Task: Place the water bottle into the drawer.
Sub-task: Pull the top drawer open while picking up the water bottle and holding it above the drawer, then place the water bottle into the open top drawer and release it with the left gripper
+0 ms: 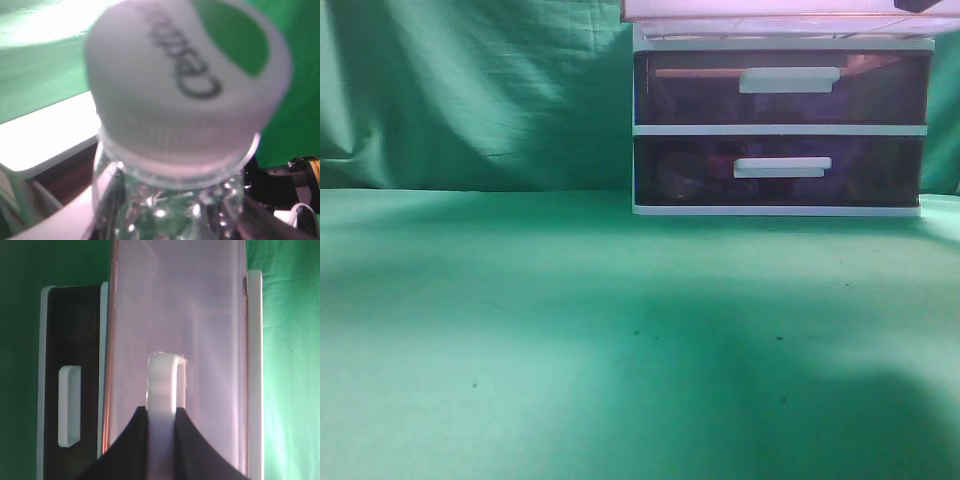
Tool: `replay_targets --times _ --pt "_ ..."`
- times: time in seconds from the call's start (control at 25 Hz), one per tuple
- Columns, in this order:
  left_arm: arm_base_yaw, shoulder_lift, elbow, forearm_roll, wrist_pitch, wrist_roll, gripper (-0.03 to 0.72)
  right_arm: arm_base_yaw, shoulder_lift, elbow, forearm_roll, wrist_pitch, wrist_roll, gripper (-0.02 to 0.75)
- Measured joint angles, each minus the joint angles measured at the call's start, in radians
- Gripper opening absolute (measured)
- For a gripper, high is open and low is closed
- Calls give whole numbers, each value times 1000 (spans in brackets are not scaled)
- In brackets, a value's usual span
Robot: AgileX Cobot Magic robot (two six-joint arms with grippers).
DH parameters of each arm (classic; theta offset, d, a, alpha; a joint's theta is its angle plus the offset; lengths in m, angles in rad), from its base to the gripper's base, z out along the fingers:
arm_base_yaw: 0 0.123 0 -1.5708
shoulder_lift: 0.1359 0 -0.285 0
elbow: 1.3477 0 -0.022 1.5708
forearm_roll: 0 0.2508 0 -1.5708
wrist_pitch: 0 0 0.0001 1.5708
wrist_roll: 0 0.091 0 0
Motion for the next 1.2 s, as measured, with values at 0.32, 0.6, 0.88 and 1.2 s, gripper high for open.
replay_targets --times 0.32,0.6,0.88,1.2 --pt "-109 279 -320 18 66 -4 285 0 -14 0 -2 17 0 97" --pt "-118 576 -650 -24 47 -206 285 0 -14 0 -4 17 0 97" --pt "-122 839 -931 -51 17 -497 285 0 -16 0 -4 20 17 97" --pt "-122 991 -1024 -362 65 -660 285 0 -16 1 -7 21 24 97"
